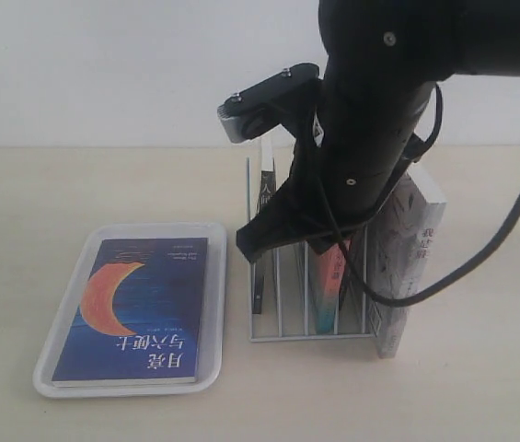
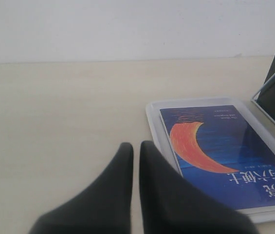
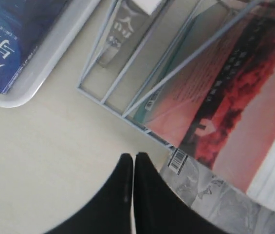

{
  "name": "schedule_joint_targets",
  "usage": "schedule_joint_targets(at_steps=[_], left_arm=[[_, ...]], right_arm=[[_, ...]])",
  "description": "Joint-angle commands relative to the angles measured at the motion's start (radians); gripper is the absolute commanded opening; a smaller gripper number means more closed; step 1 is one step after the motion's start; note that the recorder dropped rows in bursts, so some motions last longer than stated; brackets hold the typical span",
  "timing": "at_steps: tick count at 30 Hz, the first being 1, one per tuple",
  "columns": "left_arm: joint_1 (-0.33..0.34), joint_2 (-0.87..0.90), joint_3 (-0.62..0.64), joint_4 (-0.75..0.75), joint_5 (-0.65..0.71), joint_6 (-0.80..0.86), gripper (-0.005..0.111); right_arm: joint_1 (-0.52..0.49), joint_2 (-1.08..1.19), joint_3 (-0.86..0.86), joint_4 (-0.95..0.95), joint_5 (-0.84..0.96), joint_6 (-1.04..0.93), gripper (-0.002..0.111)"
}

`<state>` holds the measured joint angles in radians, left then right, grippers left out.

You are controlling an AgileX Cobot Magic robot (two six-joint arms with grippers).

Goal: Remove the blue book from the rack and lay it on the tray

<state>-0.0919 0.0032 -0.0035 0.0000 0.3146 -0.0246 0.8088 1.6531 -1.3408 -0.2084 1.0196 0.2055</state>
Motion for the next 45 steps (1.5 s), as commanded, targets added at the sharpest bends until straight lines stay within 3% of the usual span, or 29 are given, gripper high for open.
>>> schedule_joint_targets(at_steps=[1, 11, 24, 36, 39, 45], left_arm=[[0.002, -0.003, 0.004, 0.000, -0.005, -0.007, 0.004], [0.002, -0.003, 0.004, 0.000, -0.005, -0.007, 0.004], [0.002, -0.003, 0.004, 0.000, -0.005, -0.007, 0.004], [0.002, -0.003, 0.004, 0.000, -0.005, -0.007, 0.004], [0.002, -0.003, 0.004, 0.000, -0.005, -0.007, 0.004], [0.002, -0.003, 0.004, 0.000, -0.005, -0.007, 0.004]], right_arm=[[-0.002, 0.034, 0.004, -0.040, -0.044, -0.018, 0.000], [-0.002, 0.015, 0.068, -0.030, -0.127, 0.033, 0.000], [-0.002, -0.119, 0.517, -0.026, -0.462, 0.060, 0.000], [-0.005, -0.556, 0.961, -0.039, -1.020, 0.036, 0.000], [-0.057, -0.707, 1.004, -0.041, -1.020, 0.028, 0.000], [-0.259, -0.941, 1.097, -0.003, -1.003, 0.028, 0.000]])
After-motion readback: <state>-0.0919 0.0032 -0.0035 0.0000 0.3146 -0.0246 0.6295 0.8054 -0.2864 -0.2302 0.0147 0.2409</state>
